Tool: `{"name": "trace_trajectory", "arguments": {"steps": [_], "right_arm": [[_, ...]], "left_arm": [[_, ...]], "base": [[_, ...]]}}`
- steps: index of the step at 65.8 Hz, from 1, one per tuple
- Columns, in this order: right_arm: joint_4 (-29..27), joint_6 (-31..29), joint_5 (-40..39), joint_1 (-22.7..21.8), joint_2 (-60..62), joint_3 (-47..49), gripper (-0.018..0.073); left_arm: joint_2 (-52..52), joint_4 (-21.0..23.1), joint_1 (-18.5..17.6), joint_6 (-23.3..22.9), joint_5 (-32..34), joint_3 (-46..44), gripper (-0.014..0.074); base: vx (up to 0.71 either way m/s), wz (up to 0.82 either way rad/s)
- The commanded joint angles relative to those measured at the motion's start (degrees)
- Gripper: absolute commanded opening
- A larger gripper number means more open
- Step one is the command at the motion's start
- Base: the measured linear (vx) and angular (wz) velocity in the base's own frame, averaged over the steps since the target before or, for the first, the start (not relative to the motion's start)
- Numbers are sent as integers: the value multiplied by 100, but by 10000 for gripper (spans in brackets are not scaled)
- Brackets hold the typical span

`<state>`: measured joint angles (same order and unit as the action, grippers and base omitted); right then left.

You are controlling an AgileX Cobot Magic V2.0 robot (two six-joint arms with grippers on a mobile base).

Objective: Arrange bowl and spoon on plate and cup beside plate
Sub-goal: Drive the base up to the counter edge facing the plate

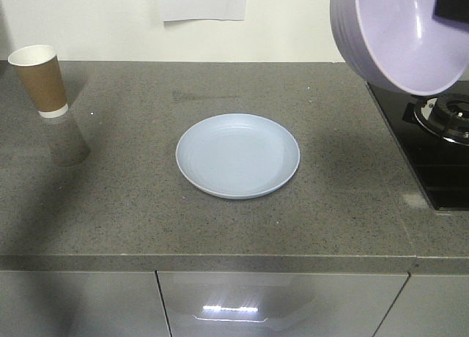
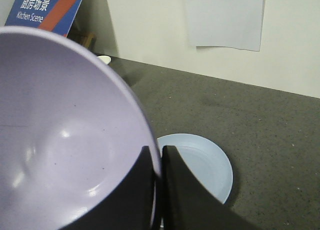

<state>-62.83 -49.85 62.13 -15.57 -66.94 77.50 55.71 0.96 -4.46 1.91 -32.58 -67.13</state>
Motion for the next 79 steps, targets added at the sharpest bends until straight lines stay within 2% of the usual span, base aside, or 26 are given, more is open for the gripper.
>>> {"name": "trace_trajectory", "arguments": {"steps": [1, 79], "right_arm": [[-379, -36, -233, -12, 117, 162, -6], [-379, -36, -229, -12, 117, 162, -6]], "left_arm": [[-76, 23, -22, -7, 440, -156, -6], [-76, 23, -22, -7, 440, -156, -6]], "base": [[1, 1], [5, 0]]}}
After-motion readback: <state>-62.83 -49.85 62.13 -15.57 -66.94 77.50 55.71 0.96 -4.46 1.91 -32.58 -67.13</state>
